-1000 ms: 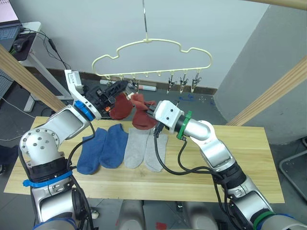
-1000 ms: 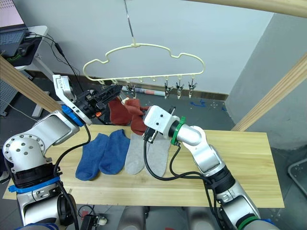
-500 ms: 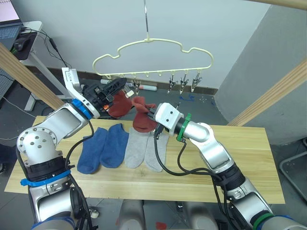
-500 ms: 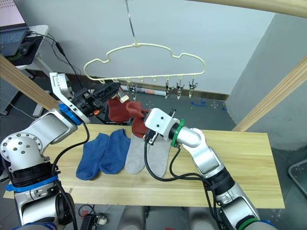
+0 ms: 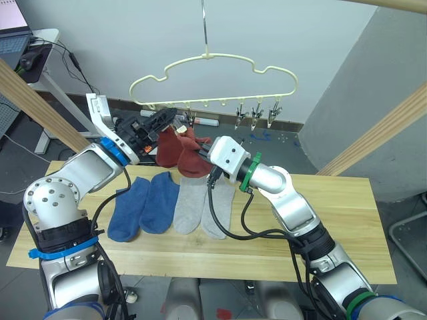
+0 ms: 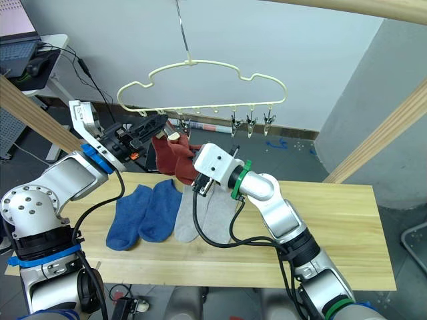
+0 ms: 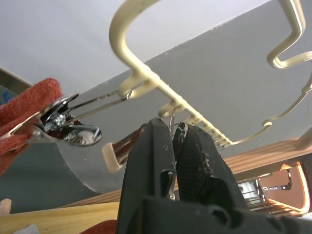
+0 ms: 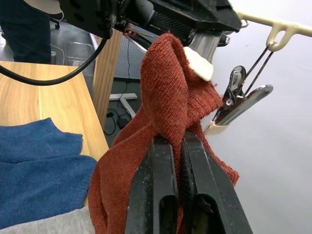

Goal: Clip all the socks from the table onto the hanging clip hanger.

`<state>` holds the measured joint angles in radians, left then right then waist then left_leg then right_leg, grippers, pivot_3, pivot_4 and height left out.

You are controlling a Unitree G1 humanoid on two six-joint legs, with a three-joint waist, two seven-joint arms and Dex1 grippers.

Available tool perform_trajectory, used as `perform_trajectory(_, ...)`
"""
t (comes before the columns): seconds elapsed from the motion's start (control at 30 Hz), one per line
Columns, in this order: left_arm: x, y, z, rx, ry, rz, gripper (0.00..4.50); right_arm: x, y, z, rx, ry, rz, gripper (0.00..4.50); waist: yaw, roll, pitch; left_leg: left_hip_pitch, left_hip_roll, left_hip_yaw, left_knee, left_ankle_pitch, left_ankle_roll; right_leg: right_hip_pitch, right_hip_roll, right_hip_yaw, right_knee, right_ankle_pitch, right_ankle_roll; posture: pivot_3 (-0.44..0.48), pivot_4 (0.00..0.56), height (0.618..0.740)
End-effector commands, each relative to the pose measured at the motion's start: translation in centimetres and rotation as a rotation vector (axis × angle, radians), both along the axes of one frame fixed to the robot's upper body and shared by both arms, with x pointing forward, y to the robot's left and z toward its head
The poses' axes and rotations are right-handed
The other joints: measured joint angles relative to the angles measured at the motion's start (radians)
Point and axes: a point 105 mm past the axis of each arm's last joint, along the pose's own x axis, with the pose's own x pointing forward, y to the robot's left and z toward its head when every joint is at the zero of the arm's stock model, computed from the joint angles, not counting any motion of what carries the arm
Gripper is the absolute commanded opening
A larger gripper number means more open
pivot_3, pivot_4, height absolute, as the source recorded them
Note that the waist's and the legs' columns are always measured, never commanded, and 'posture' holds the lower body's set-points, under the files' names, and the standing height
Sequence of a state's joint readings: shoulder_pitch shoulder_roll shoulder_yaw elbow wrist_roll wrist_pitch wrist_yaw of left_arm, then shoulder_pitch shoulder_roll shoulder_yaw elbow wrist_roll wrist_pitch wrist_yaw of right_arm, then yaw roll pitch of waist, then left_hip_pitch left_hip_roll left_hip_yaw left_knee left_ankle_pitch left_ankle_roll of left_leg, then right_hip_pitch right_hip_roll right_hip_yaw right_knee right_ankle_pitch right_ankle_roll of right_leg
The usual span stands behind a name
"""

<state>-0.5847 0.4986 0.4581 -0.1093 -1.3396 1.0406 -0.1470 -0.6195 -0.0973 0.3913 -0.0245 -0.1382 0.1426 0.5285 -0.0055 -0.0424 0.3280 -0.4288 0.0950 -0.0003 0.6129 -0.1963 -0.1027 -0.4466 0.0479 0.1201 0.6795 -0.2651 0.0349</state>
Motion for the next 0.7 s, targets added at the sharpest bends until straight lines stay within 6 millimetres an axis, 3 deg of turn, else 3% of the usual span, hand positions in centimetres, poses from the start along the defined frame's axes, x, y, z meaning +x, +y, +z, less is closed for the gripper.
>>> perform_trajectory(0.03, -1.0, -0.6, 1.1, 0.000, -0.073, -0.035, 0.52, -0.5, 0.7, 1.5, 0.027, -0.061, 0.025, 0.00, 0.000, 0.000, 0.000, 0.000, 0.000, 0.000, 0.000, 0.000, 0.000, 0.000, 0.000, 0.000, 0.000, 0.000, 0.000, 0.055, 0.336, 0.740)
perform_trajectory(0.33, -1.4, 0.0, 0.8, 0.035, -0.077, -0.008, 3.34, -0.3, 0.6, 1.6, 0.034, -0.064, 0.013, 0.00, 0.003, 0.000, 0.000, -0.002, 0.000, -0.001, 0.000, 0.000, 0.000, -0.001, 0.000, 0.000, 0.000, 0.000, 0.000, 0.070, 0.328, 0.740)
perform_trajectory(0.53, -2.1, 1.4, 0.2, 0.131, -0.053, 0.031, 3.34, -0.2, 0.7, 1.1, 0.067, 0.018, 0.017, 0.00, 0.002, 0.000, 0.000, -0.002, 0.000, 0.000, 0.000, 0.000, 0.000, -0.003, 0.000, 0.000, 0.000, 0.000, 0.000, 0.068, 0.335, 0.740)
perform_trajectory(0.7, -3.5, 2.7, -0.3, 0.250, -0.016, 0.035, 3.37, -0.3, 0.9, -0.7, 0.108, 0.184, 0.037, 1.48, 0.003, 0.000, 0.000, -0.004, 0.001, 0.000, -0.001, 0.000, 0.000, -0.004, 0.000, 0.000, 0.000, 0.002, -0.003, 0.081, 0.339, 0.740)
